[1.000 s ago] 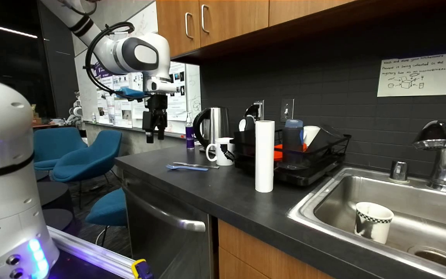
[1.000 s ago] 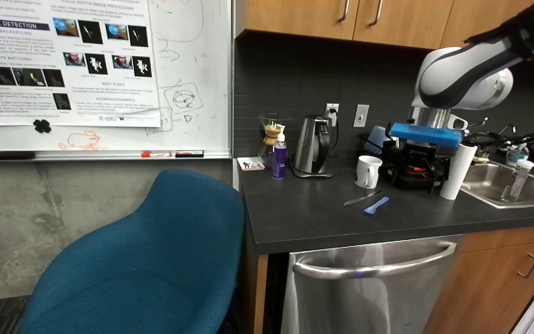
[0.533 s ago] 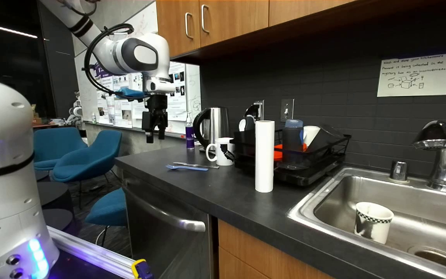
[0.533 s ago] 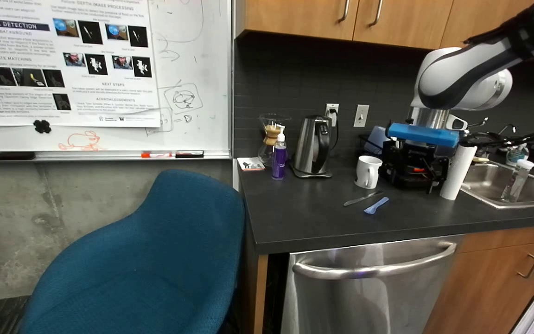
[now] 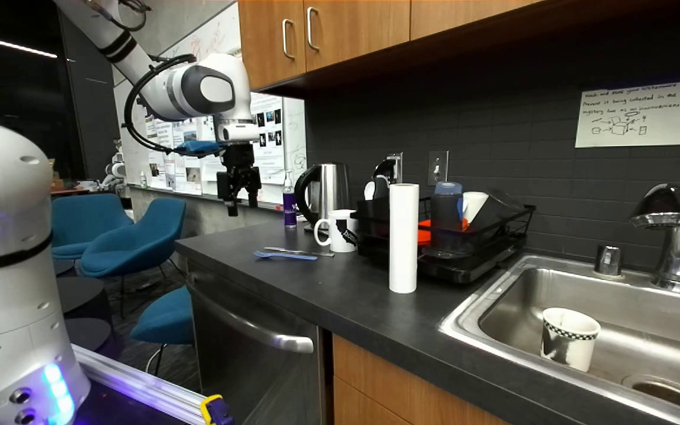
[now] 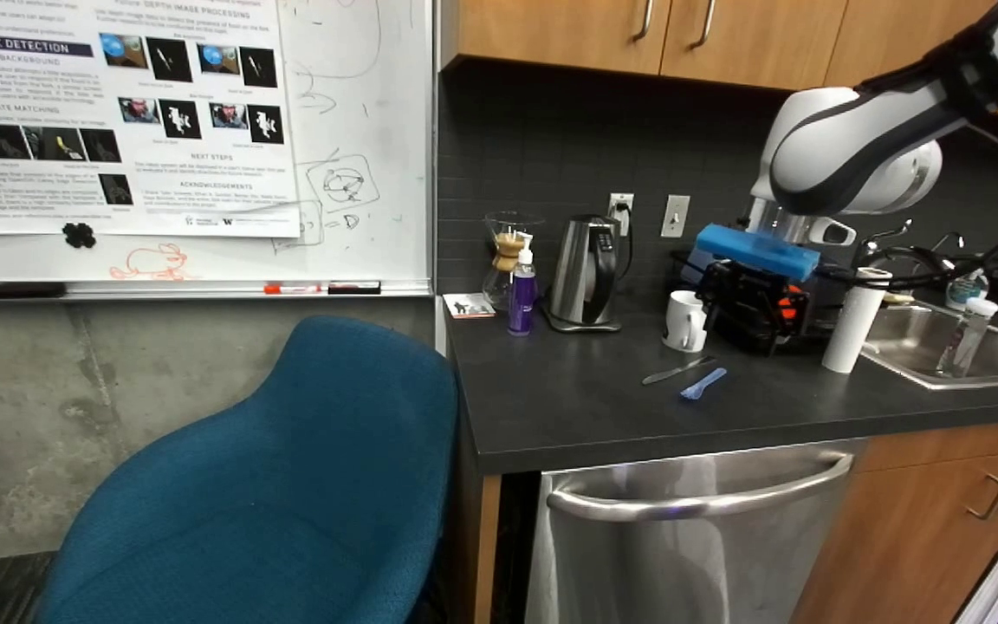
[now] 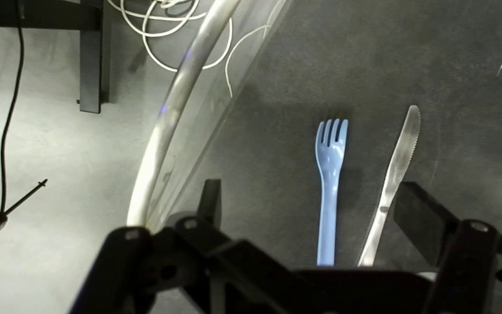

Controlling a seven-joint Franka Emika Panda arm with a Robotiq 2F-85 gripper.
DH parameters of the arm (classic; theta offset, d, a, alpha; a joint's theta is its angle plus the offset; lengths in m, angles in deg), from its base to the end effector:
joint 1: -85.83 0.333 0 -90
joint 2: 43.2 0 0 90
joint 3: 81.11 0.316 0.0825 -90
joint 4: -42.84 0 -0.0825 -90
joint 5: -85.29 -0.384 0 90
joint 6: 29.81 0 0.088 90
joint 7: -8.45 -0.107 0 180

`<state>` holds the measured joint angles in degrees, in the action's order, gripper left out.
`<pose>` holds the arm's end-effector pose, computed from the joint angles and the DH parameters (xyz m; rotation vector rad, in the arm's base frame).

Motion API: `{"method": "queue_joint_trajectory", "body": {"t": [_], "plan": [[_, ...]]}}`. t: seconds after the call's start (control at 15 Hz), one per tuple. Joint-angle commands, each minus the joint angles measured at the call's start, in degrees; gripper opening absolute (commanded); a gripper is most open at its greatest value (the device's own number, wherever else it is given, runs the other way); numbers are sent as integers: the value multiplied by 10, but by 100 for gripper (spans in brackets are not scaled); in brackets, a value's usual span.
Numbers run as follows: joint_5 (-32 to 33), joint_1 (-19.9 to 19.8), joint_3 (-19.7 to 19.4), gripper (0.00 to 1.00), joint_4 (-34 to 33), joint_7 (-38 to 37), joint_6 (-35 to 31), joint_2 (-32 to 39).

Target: Put the fork on the dishrack.

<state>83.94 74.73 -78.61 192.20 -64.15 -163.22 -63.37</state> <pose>0.4092 -0.0619 0.3790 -2.3351 2.0375 -0.0945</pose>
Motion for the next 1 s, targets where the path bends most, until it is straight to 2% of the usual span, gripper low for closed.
{"method": "queue_joint_trajectory", "body": {"t": [0.0, 0.2, 0.53, 0.73, 0.93], "plan": [[48, -12, 8, 100, -33, -44, -18, 46], [91, -14, -1, 100, -64, -59, -13, 88], [126, -6, -29, 100, -139, -69, 2, 175], [132, 2, -51, 100, -183, -66, 14, 227], [109, 7, -75, 100, -213, -36, 32, 264]]}}
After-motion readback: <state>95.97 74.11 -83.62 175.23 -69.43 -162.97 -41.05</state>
